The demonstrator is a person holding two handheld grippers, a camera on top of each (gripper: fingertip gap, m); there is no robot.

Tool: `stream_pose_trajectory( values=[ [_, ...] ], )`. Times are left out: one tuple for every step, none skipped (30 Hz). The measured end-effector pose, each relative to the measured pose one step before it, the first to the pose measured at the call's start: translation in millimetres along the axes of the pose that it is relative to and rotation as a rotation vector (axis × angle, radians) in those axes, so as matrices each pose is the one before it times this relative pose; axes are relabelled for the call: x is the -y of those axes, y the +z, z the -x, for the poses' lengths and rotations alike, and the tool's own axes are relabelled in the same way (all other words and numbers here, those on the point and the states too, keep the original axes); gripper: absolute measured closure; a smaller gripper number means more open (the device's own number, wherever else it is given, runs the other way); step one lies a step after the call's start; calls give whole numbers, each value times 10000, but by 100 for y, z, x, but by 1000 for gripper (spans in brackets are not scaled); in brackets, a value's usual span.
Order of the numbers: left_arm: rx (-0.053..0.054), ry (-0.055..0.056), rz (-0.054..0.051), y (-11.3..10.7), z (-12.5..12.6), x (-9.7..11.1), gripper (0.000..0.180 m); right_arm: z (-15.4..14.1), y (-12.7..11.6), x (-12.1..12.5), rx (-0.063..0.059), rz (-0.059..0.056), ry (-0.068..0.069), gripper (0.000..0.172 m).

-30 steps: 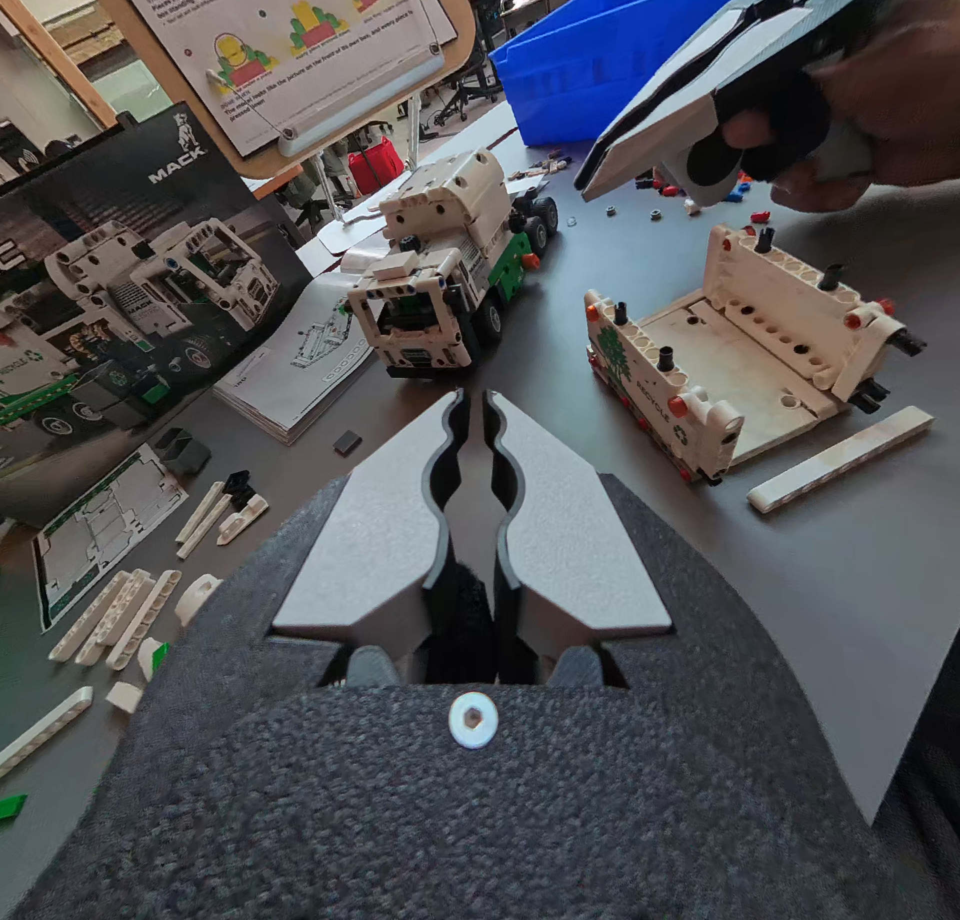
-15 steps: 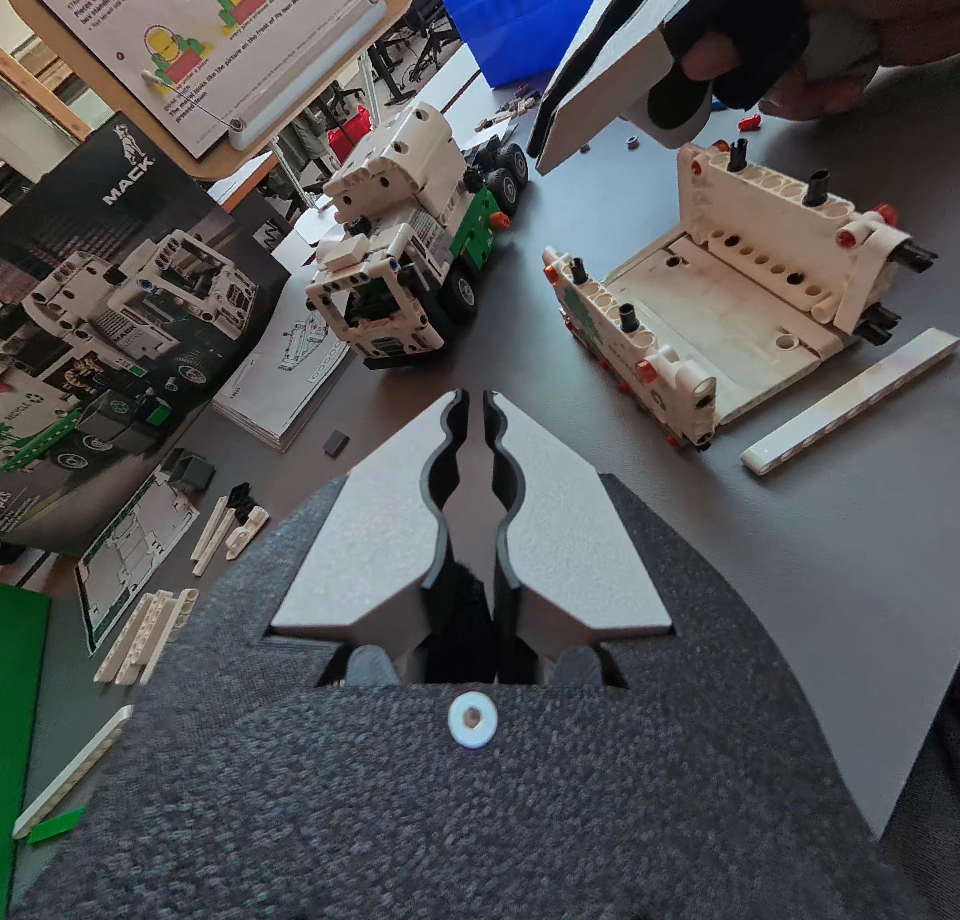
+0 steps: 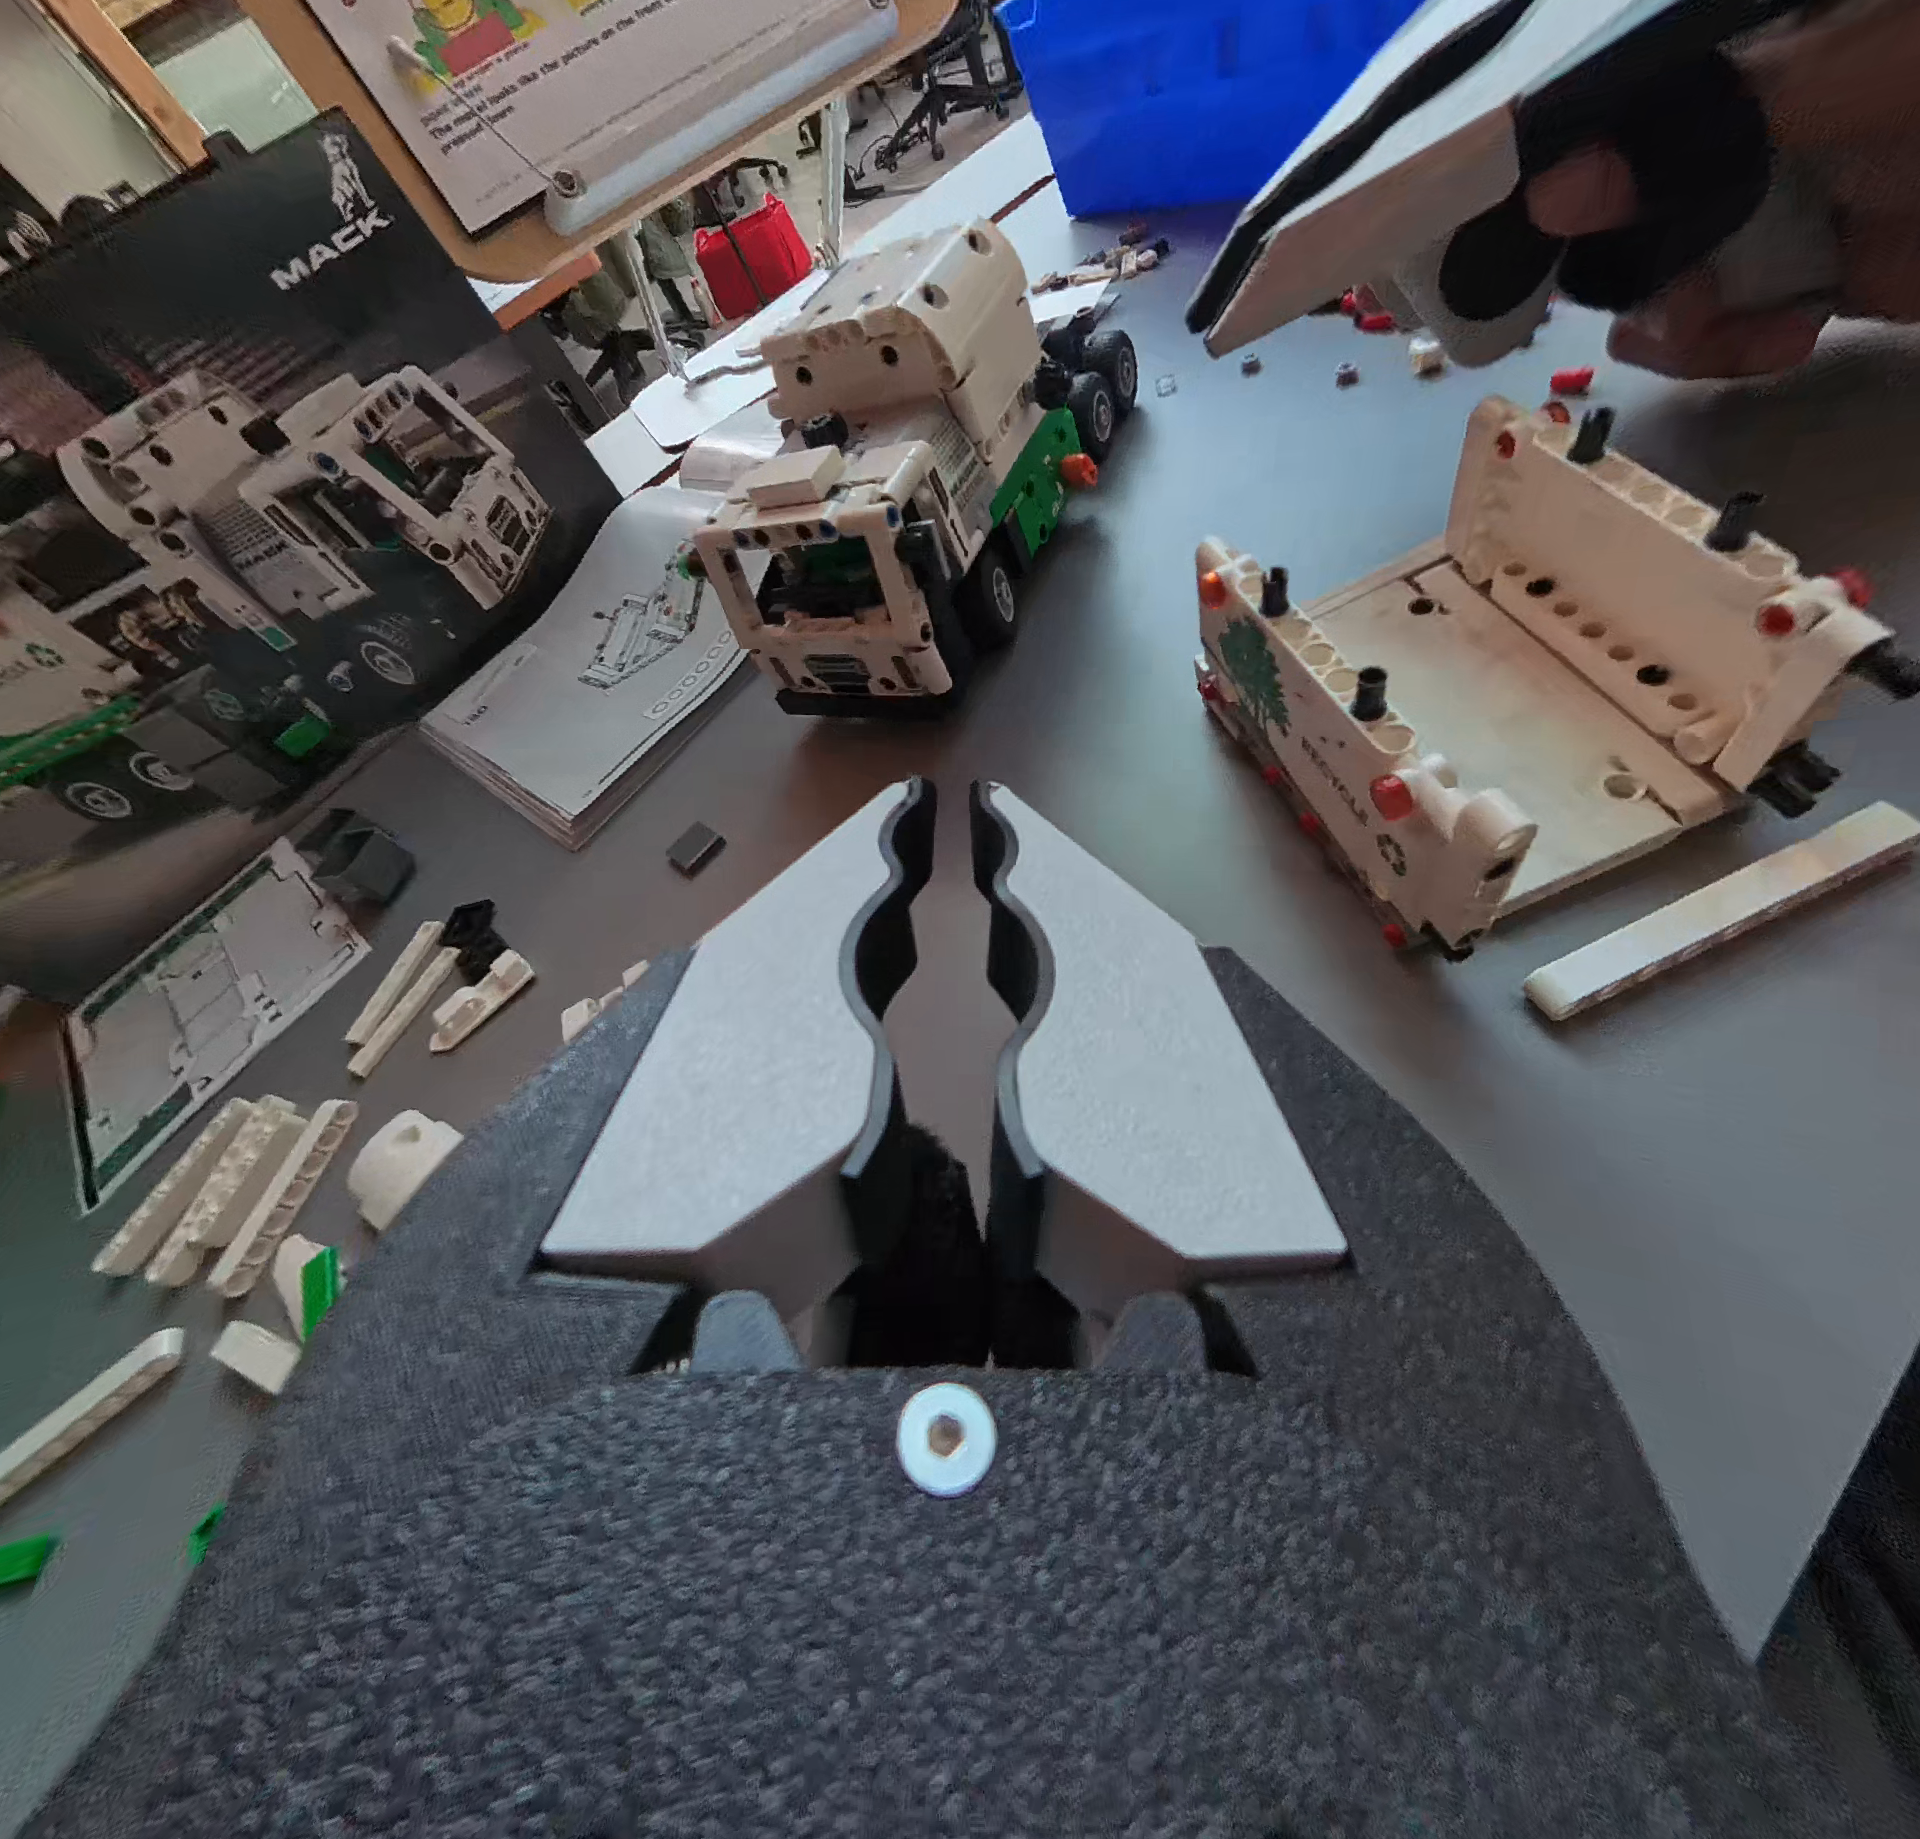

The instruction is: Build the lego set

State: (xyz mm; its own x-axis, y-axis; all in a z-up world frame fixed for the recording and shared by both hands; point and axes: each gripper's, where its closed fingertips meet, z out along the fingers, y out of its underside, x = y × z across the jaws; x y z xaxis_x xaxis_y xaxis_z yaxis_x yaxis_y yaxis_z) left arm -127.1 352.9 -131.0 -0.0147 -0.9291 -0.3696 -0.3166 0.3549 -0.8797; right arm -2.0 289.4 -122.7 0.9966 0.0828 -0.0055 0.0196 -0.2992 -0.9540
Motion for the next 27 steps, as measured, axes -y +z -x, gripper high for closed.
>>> stream_pose_trajectory(
  values=[
    [-147,-436,-101,-109,277,103,175,-119,-169,253,80,-138,246,155],
    [-210,-408,-103,-98,182,105,175,-201,-134,178,45,-82,215,155],
    [-215,-384,-70,-67,147,71,175,-171,-110,129,71,-43,210,155],
    [-192,-362,-26,-22,154,20,175,-139,-107,158,83,-61,185,154],
    [-193,-325,22,31,111,-31,175,-258,-87,161,-10,-56,128,154],
    [-203,-272,59,64,41,-79,174,-382,-77,113,-88,-4,94,154],
    [-180,-212,81,79,7,-100,174,-346,-78,67,-67,52,76,153],
    [-135,-140,97,104,-17,-116,174,-328,-106,89,-62,58,11,152],
    [-82,-64,114,115,-29,-145,173,-476,-116,53,-171,70,-94,152],
    [-30,0,122,131,-29,-157,173,-659,-123,-29,-268,86,-150,152],
    [11,31,114,121,-10,-144,173,-706,-121,-91,-273,112,-129,152],
    [28,17,107,103,22,-130,173,-686,-85,-114,-231,103,-120,152],
    [17,-25,103,111,46,-128,173,-756,-50,-153,-253,98,-88,152],
    [-24,-67,105,115,39,-134,173,-735,-9,-129,-233,56,-41,152],
    [-84,-103,115,121,12,-145,173,-675,20,-130,-181,43,-3,152],
    [-117,-146,124,127,17,-151,173,-647,57,-108,-157,14,30,152],
    [-116,-185,129,138,54,-156,173,-585,78,-82,-125,-12,57,152],
    [-112,-190,147,168,82,-184,173,-525,71,-51,-111,-41,47,152],
    [-74,-152,166,185,127,-193,173,-430,53,-90,-88,24,0,152],
    [26,-99,151,209,237,-157,173,-330,9,-44,-78,90,-31,152],
    [102,-53,108,183,290,-100,173,-273,-65,218,-83,-109,14,152],
    [99,-28,56,153,265,-15,173,-45,-84,317,50,-161,114,152],
    [87,-27,-7,108,261,70,173,110,-45,219,154,-104,198,152],
    [127,-23,-108,38,351,215,173,176,-24,138,170,-70,180,152],
    [151,7,-217,-24,400,375,173,140,-23,91,106,-43,94,152],
    [83,66,-289,-45,295,476,174,73,-16,49,31,-30,4,152],
    [6,119,-294,-10,166,503,175,9,-11,-17,-19,7,-48,152]
  ],
)
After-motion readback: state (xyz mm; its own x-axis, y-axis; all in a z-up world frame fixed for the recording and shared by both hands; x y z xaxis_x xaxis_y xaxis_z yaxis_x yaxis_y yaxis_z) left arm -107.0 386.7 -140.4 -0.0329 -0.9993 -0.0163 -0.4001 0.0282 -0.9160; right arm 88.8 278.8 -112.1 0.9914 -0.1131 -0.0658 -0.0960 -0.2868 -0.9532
